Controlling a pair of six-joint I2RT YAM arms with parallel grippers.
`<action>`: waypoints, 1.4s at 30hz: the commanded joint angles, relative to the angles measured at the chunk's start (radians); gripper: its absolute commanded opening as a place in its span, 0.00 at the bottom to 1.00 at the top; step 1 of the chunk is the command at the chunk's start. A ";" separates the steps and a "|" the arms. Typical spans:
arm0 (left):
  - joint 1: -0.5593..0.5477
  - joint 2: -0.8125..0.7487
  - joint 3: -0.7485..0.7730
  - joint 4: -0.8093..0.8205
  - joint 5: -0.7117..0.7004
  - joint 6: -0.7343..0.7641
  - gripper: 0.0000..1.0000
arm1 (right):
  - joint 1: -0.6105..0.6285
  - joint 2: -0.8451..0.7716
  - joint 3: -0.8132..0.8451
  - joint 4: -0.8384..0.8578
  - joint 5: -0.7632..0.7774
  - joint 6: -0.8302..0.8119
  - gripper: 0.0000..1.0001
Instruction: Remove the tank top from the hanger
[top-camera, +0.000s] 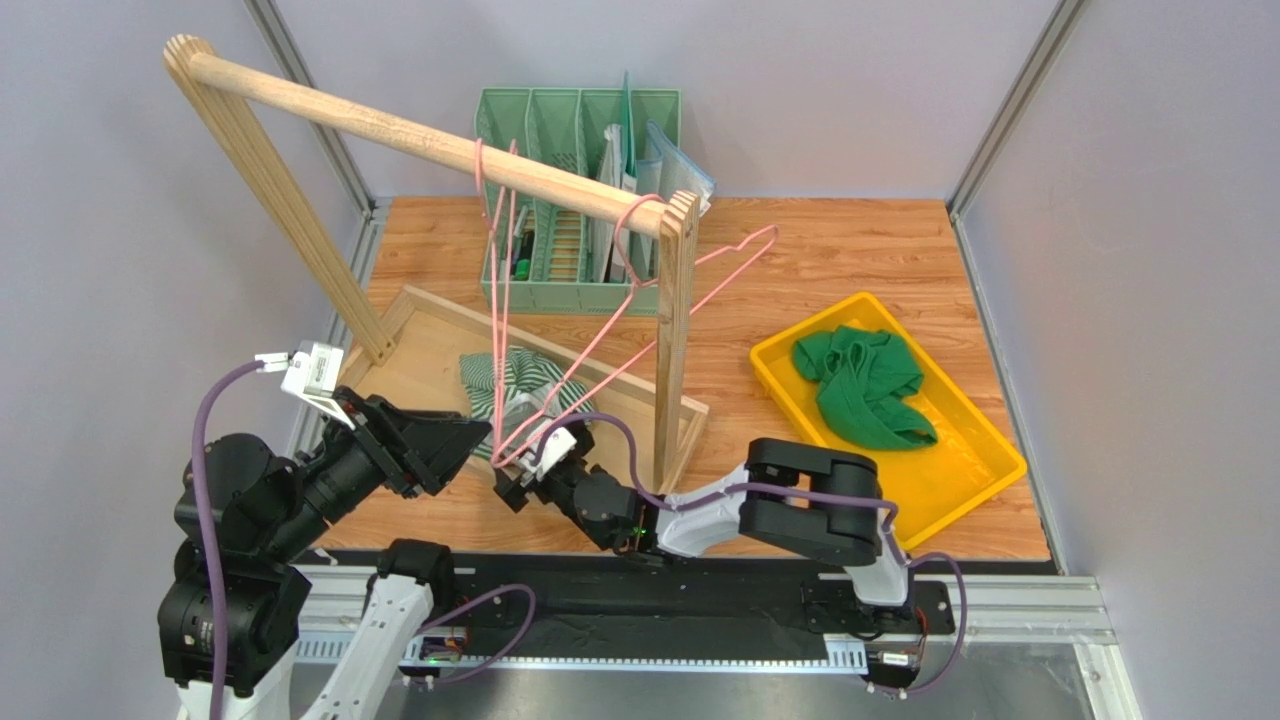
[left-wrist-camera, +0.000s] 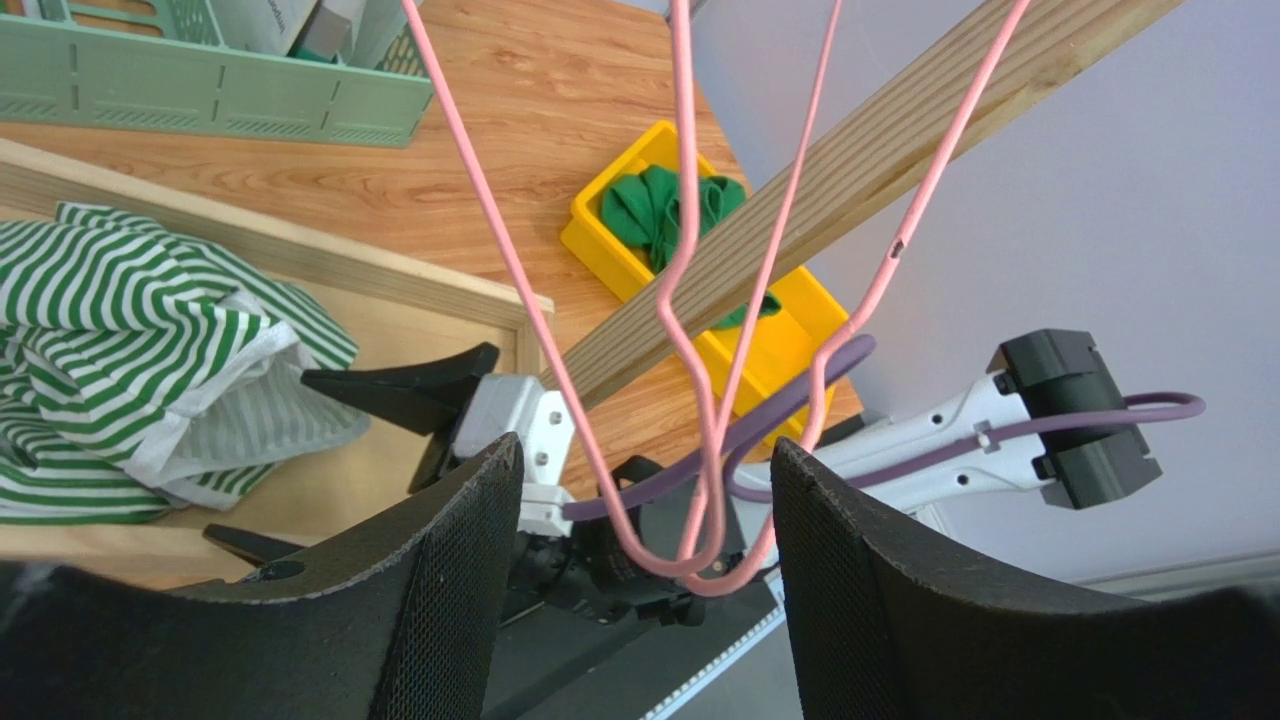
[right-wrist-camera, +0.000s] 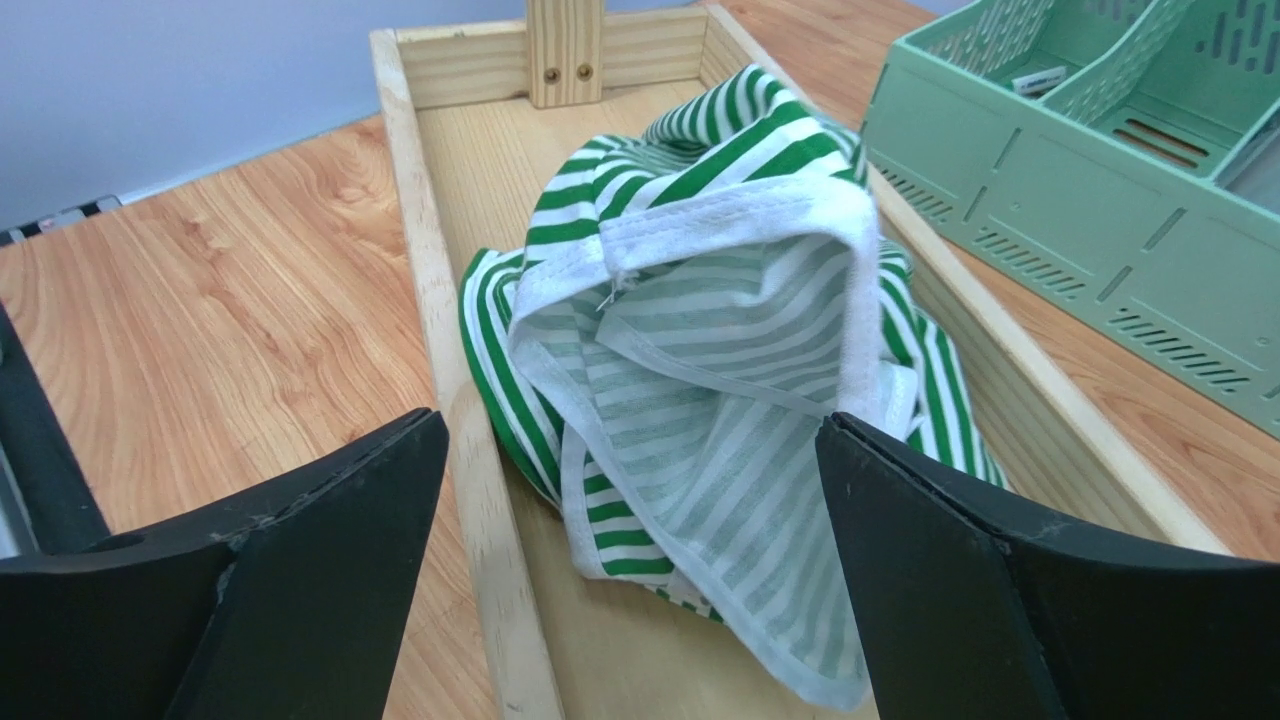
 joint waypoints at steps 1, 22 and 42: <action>0.001 -0.005 0.002 0.003 -0.006 0.026 0.67 | -0.023 0.064 0.056 0.035 -0.035 0.018 1.00; 0.001 -0.005 0.005 -0.008 -0.012 0.029 0.67 | -0.132 0.211 0.256 -0.244 -0.146 0.062 0.98; -0.001 -0.022 -0.003 -0.011 -0.007 0.014 0.66 | -0.169 0.084 0.169 -0.375 -0.127 0.142 0.04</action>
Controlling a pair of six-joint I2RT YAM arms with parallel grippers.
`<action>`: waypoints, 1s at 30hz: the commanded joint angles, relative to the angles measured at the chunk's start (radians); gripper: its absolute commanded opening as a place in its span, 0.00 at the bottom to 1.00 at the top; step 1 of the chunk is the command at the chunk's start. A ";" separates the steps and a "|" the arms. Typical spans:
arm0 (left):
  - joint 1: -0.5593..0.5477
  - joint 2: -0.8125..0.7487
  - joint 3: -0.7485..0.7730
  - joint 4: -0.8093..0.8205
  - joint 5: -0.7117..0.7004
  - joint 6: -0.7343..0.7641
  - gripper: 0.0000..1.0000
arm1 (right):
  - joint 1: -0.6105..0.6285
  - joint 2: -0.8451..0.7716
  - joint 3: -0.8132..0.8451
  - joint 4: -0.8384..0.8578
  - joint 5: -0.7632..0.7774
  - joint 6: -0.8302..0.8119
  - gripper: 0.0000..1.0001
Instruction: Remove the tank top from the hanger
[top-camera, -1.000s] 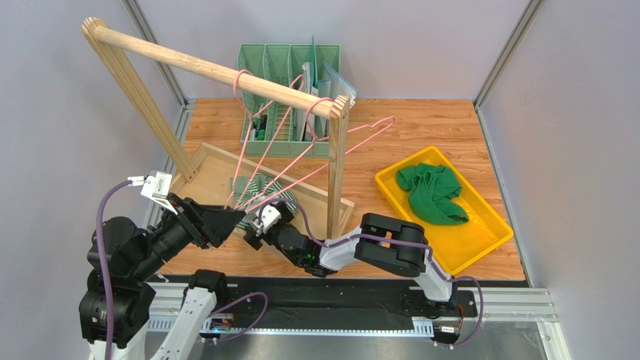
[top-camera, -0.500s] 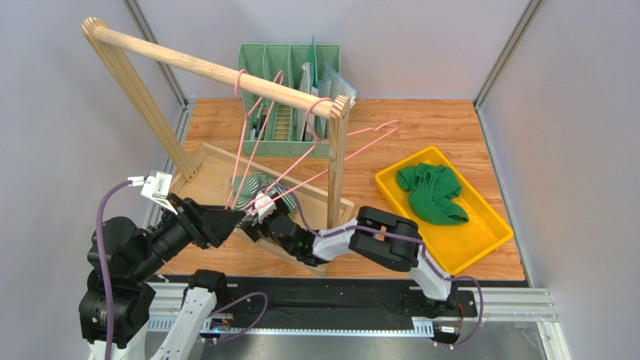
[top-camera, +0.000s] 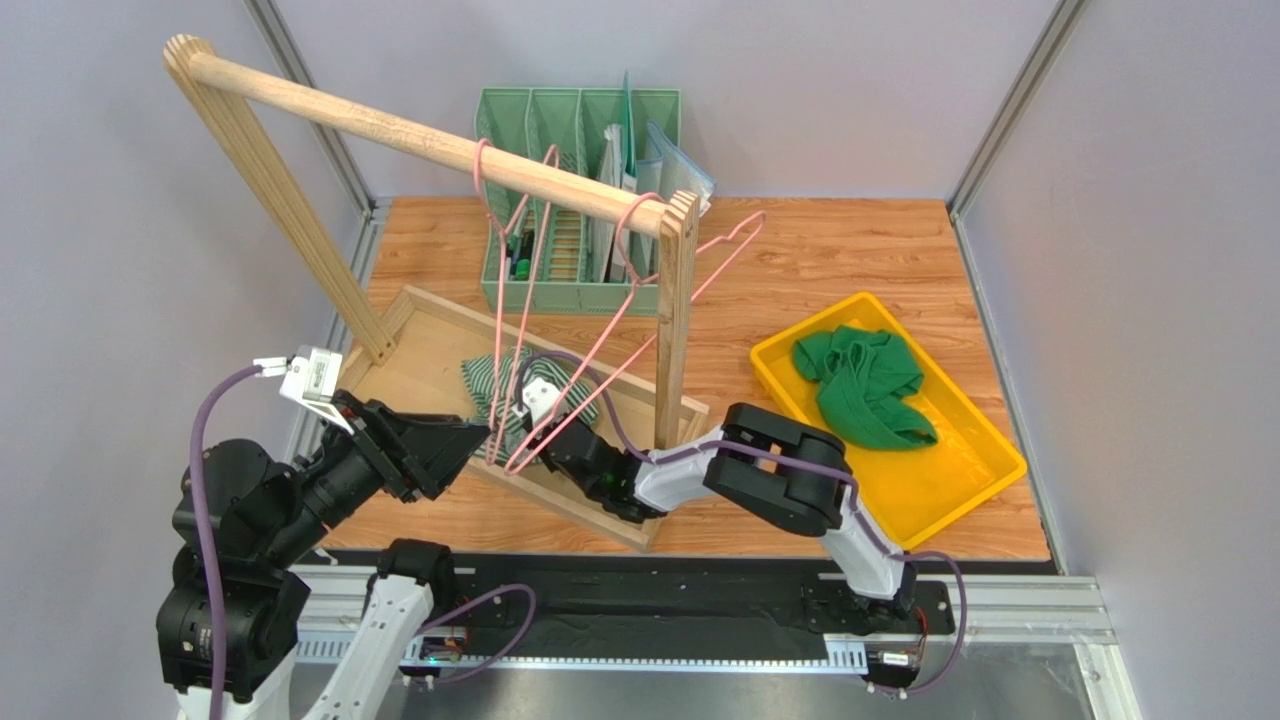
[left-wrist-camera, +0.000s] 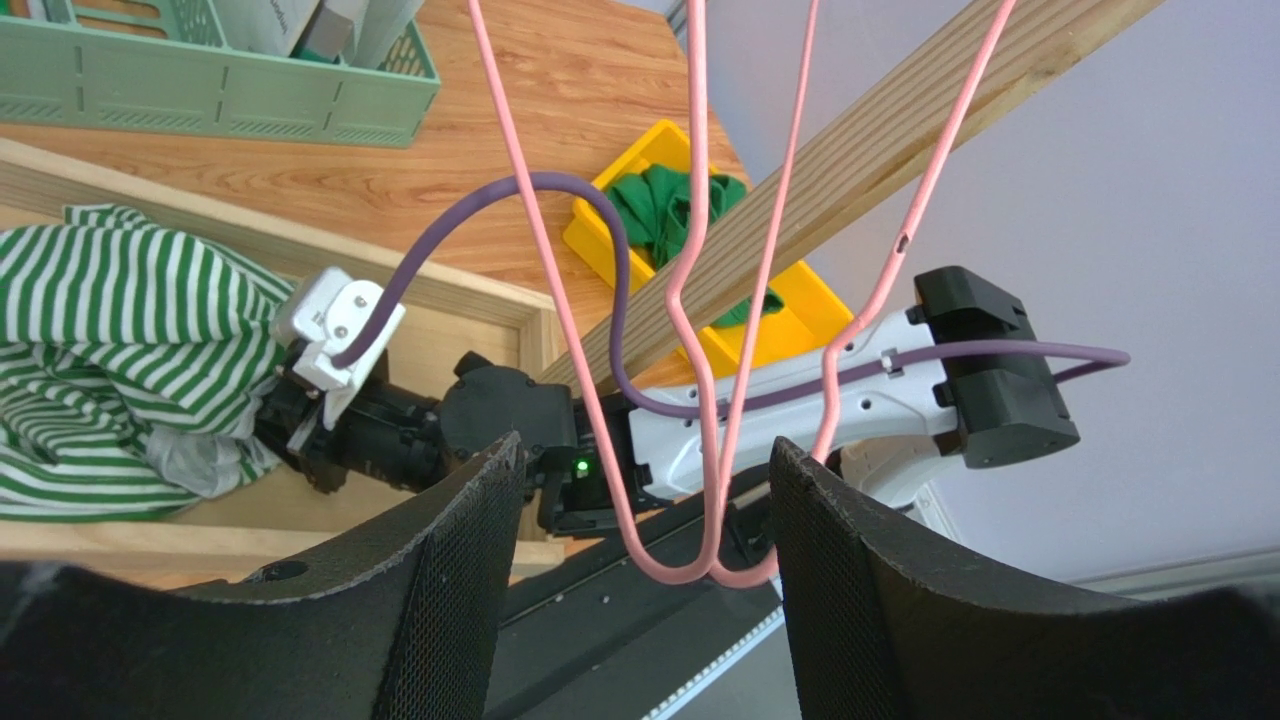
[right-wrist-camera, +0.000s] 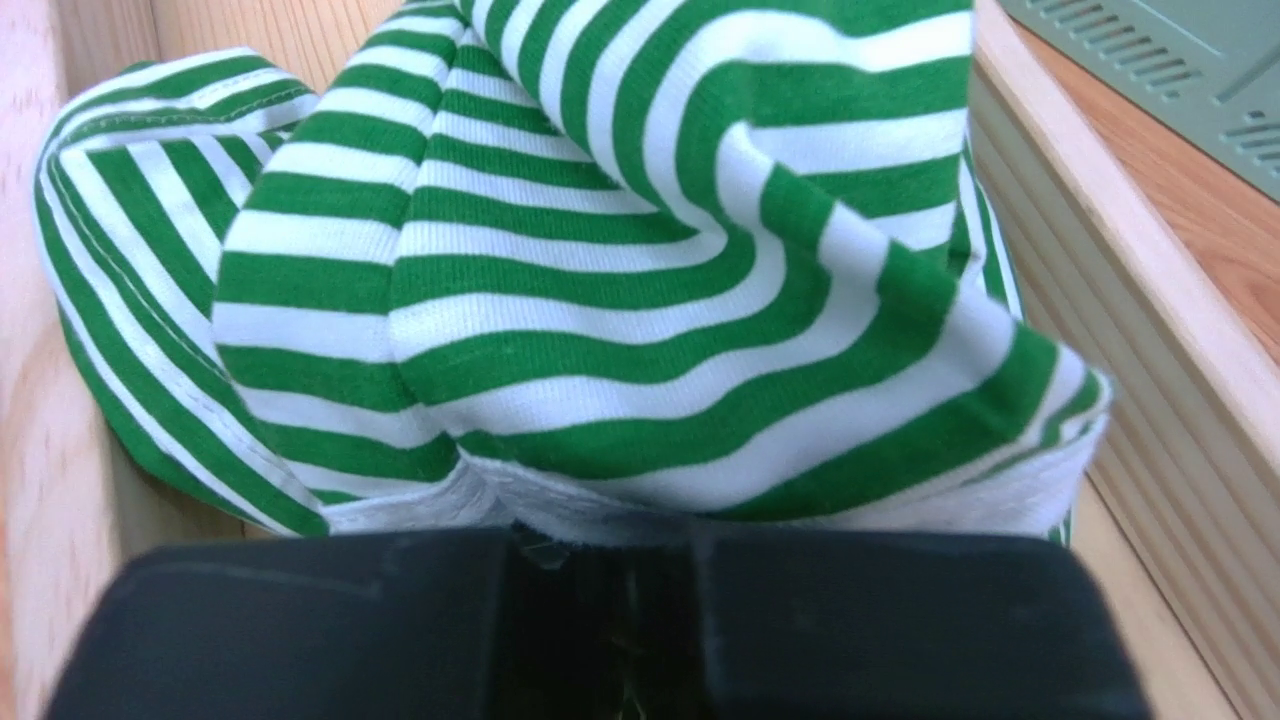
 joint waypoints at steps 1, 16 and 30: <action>0.001 -0.014 -0.008 -0.002 -0.010 0.002 0.66 | 0.023 -0.144 -0.064 -0.015 0.030 0.006 0.00; 0.001 -0.028 -0.066 0.041 -0.013 -0.022 0.66 | 0.104 -0.492 -0.305 0.005 0.074 0.008 0.00; 0.001 -0.030 -0.064 0.044 -0.010 -0.019 0.66 | 0.287 -0.540 -0.335 -0.133 0.030 0.011 0.00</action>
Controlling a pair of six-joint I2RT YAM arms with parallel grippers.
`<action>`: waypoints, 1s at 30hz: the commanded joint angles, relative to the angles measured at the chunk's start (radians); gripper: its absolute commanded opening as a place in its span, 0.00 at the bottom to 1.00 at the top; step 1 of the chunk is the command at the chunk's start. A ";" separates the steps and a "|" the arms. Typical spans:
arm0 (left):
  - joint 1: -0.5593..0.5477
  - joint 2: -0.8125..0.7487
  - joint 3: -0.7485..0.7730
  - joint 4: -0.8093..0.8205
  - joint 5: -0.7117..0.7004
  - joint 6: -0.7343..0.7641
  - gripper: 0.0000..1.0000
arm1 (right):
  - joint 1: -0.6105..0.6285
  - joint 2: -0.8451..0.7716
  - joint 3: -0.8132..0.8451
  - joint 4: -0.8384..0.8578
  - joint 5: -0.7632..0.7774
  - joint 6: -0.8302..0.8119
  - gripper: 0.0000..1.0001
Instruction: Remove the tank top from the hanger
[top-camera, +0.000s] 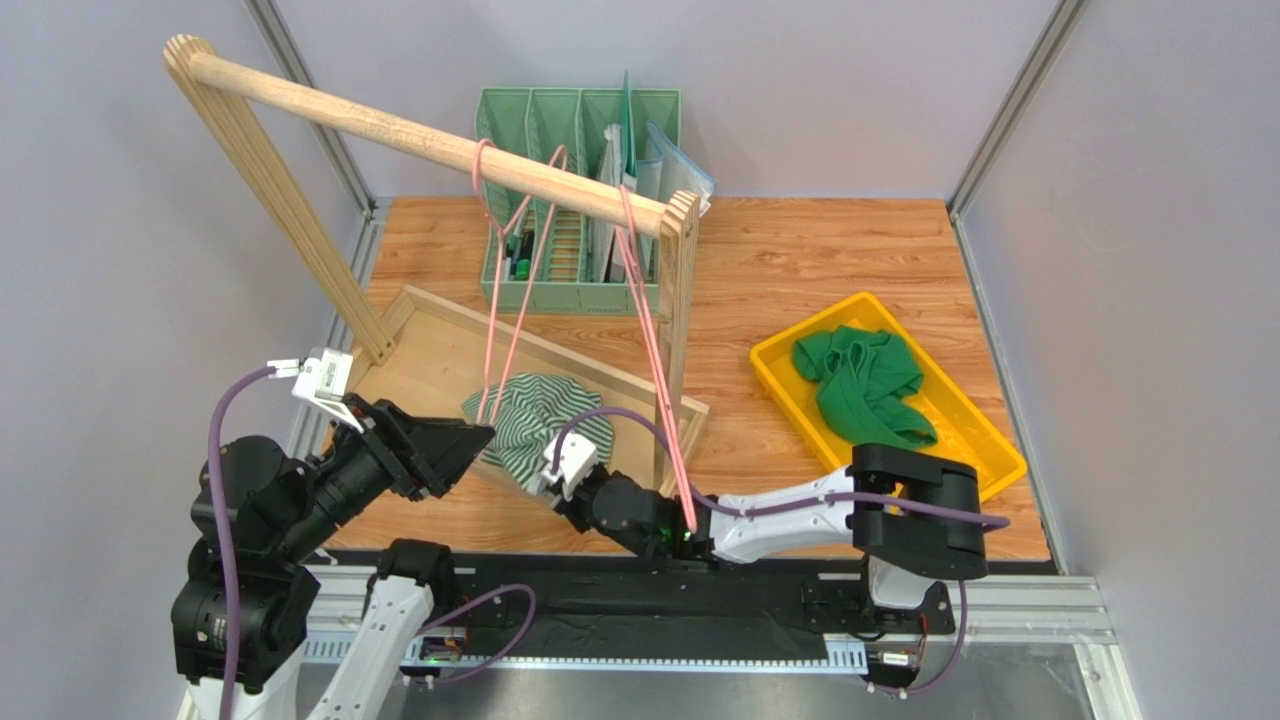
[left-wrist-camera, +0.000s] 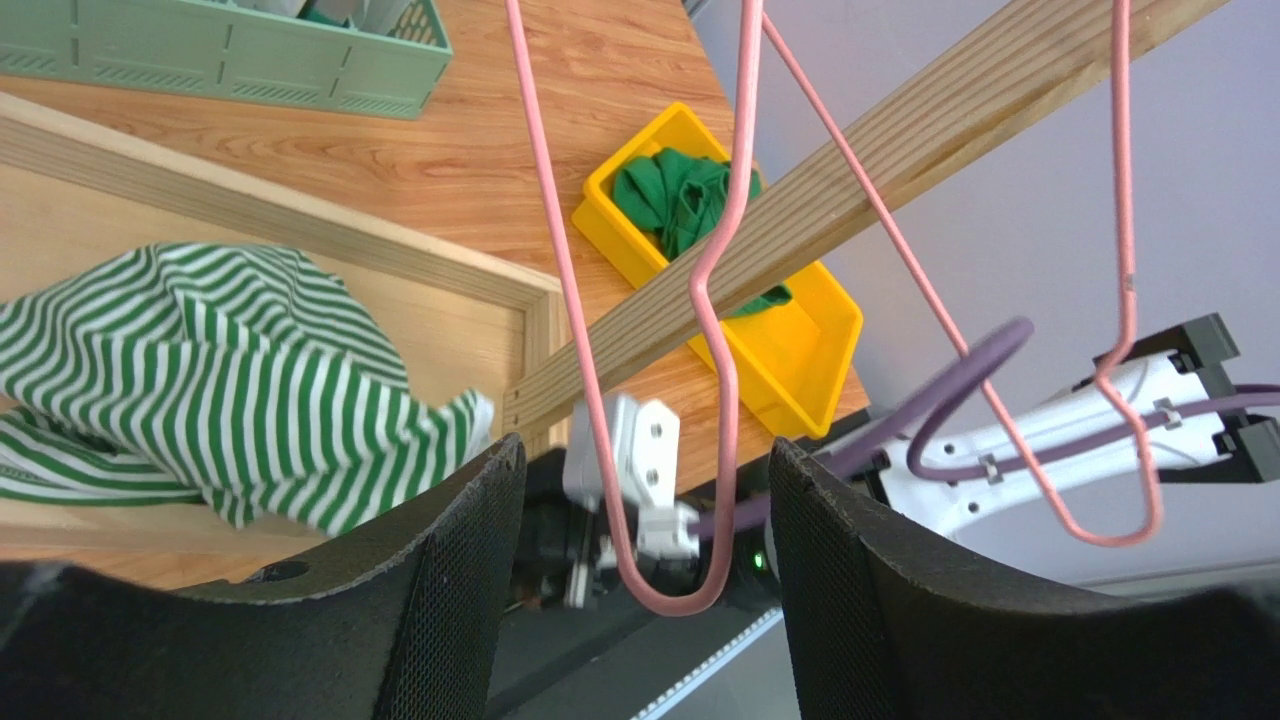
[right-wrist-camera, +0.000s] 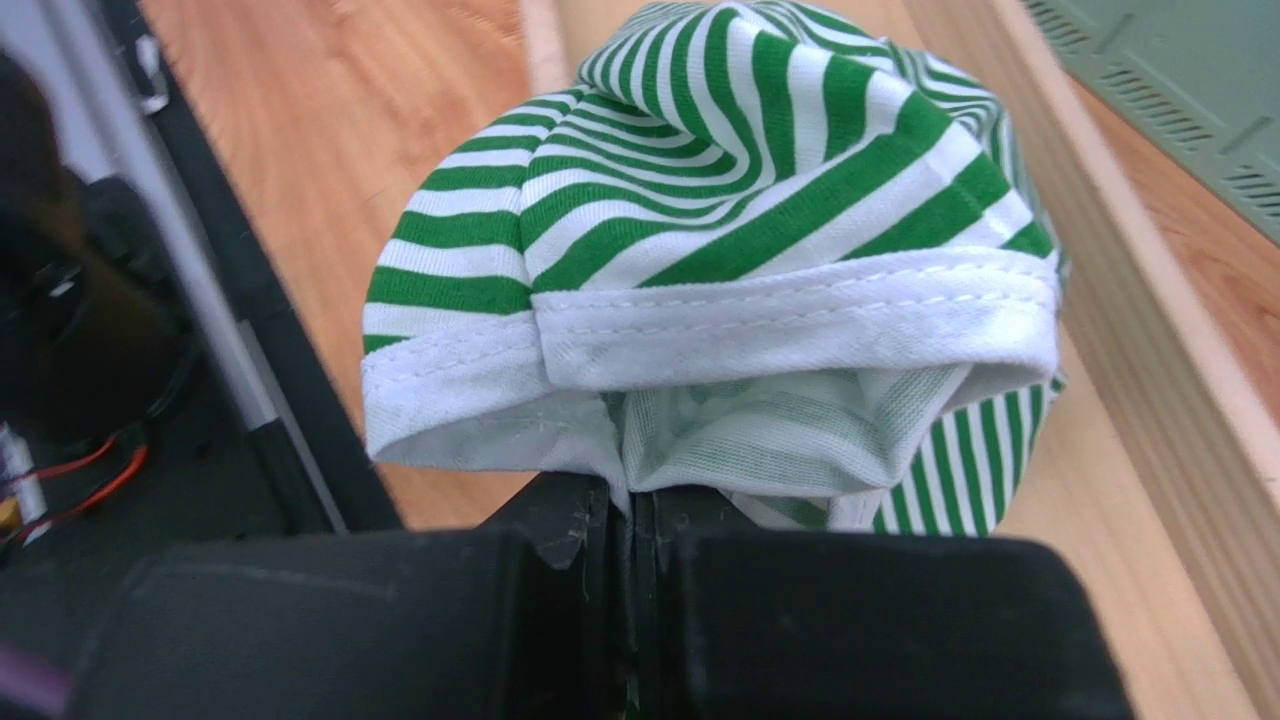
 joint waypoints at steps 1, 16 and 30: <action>0.001 -0.004 0.005 0.032 -0.005 0.003 0.66 | 0.085 -0.053 -0.005 -0.020 0.024 -0.008 0.00; 0.001 -0.004 -0.035 0.061 -0.008 0.009 0.66 | 0.260 -0.290 -0.127 -0.352 0.232 0.011 0.00; 0.001 -0.005 -0.077 0.096 0.007 0.003 0.66 | 0.477 -0.428 -0.238 -0.339 0.827 0.077 0.00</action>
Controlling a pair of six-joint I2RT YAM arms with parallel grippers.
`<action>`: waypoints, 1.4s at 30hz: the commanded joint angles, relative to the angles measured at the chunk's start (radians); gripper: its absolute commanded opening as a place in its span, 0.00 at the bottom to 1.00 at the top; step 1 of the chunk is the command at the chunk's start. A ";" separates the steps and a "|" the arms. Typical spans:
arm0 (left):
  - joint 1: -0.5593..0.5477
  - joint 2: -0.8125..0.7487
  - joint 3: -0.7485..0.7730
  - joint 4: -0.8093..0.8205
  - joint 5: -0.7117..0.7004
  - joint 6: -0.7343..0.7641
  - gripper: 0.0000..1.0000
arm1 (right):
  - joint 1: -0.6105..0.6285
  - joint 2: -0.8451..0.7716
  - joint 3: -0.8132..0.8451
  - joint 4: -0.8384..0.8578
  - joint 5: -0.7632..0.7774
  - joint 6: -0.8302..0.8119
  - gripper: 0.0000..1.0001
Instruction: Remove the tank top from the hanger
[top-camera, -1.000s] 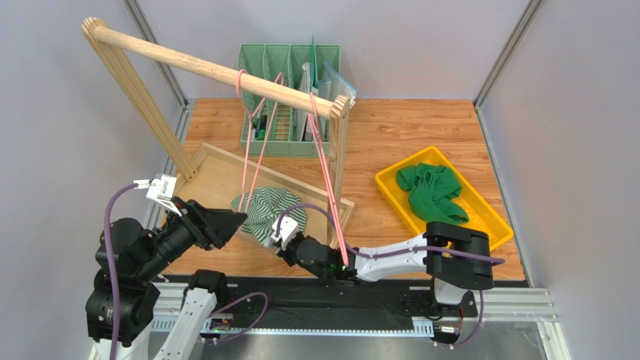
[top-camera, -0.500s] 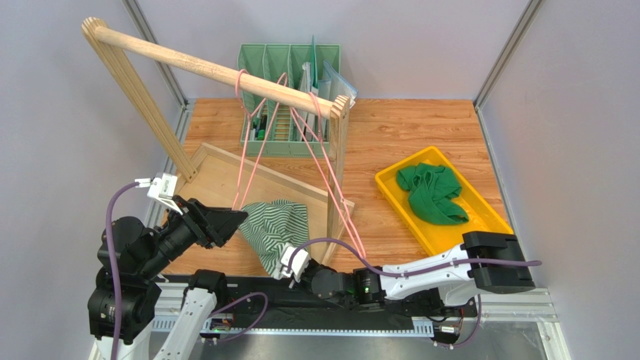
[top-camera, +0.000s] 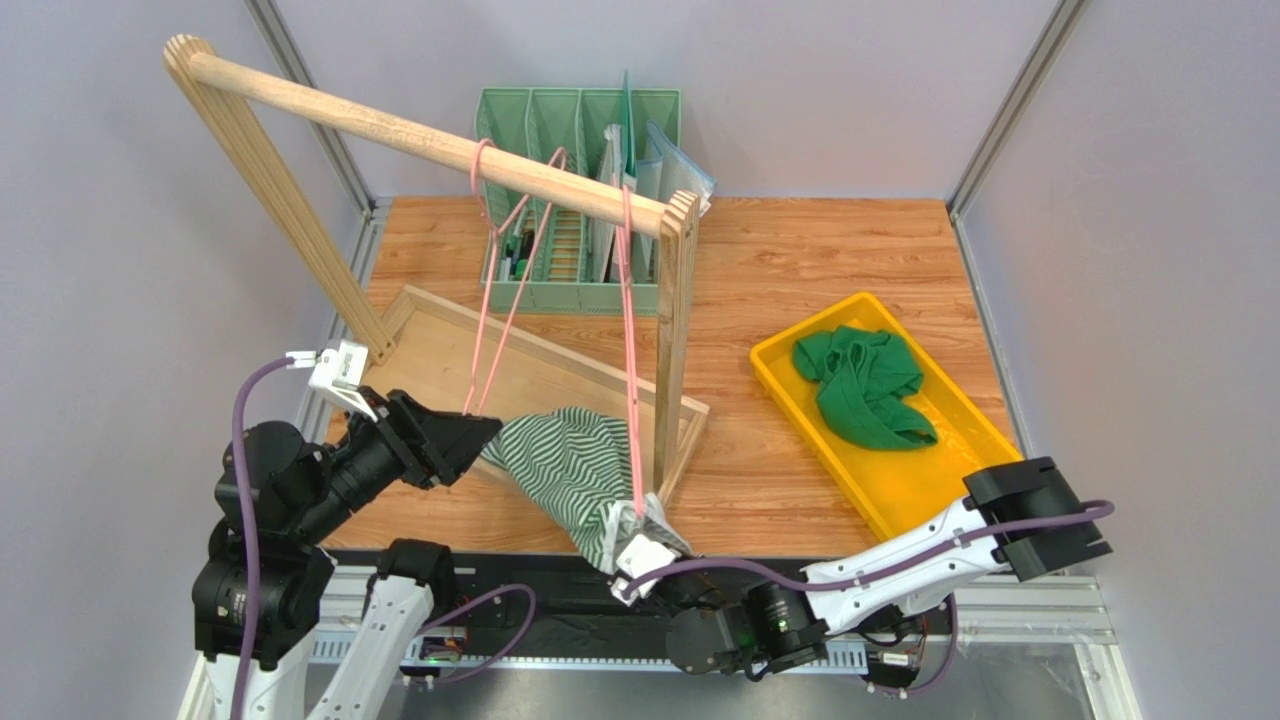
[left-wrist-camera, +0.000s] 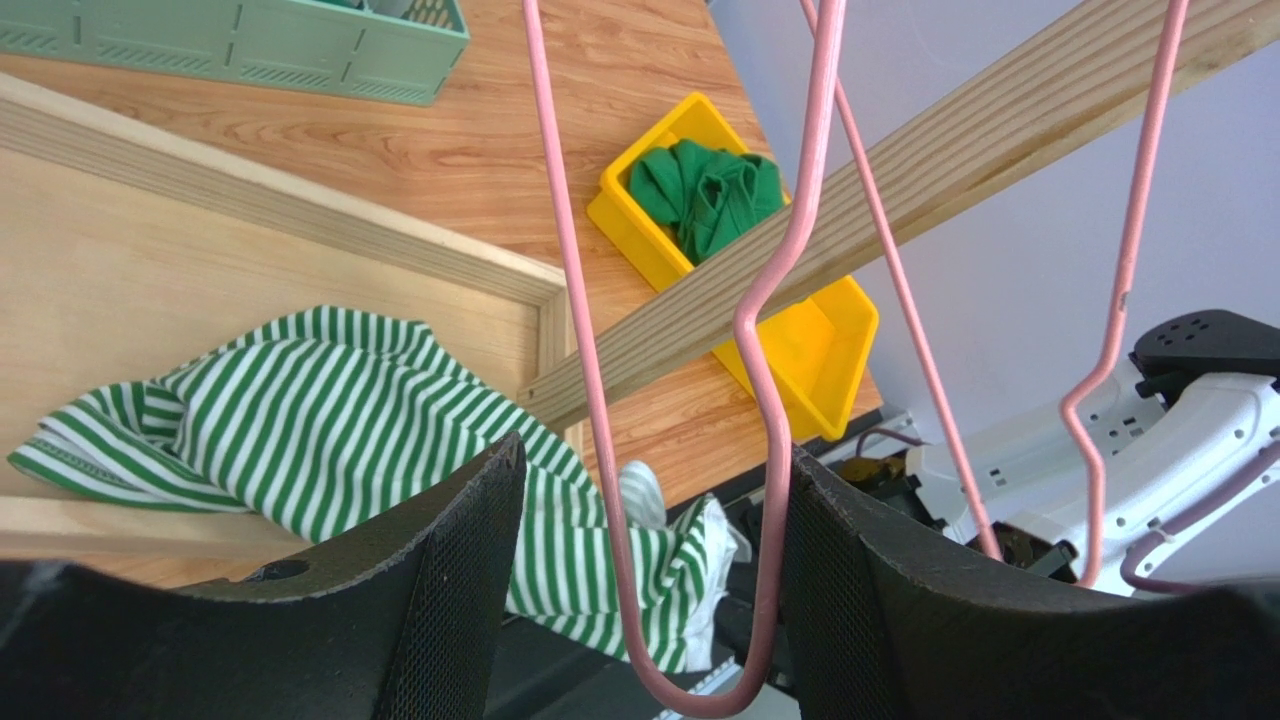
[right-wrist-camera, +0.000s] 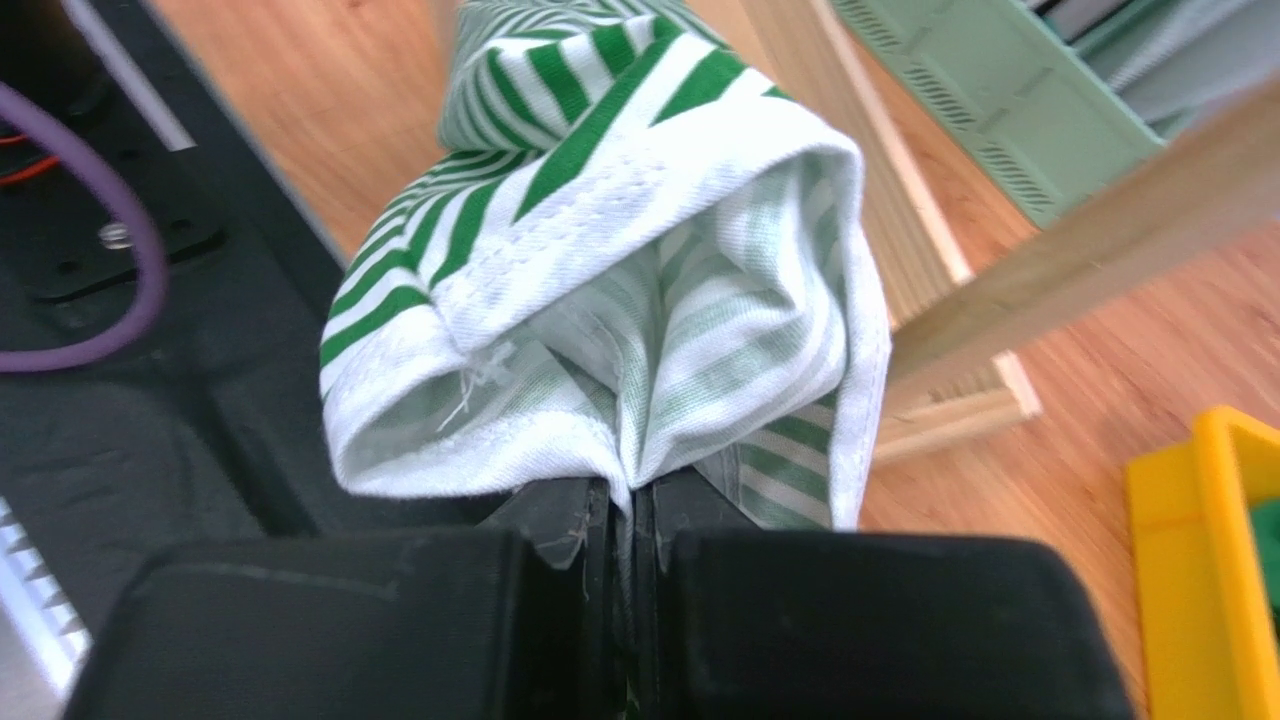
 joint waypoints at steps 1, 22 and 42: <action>-0.001 -0.006 0.007 0.039 0.008 0.004 0.66 | 0.027 -0.077 -0.049 0.024 0.264 0.069 0.00; 0.001 -0.036 0.091 -0.019 -0.041 0.011 0.66 | -0.581 -0.588 -0.021 -0.433 0.033 0.271 0.00; -0.001 -0.075 0.200 -0.130 -0.187 0.070 0.66 | -1.287 -0.401 0.499 -0.484 -0.453 0.196 0.00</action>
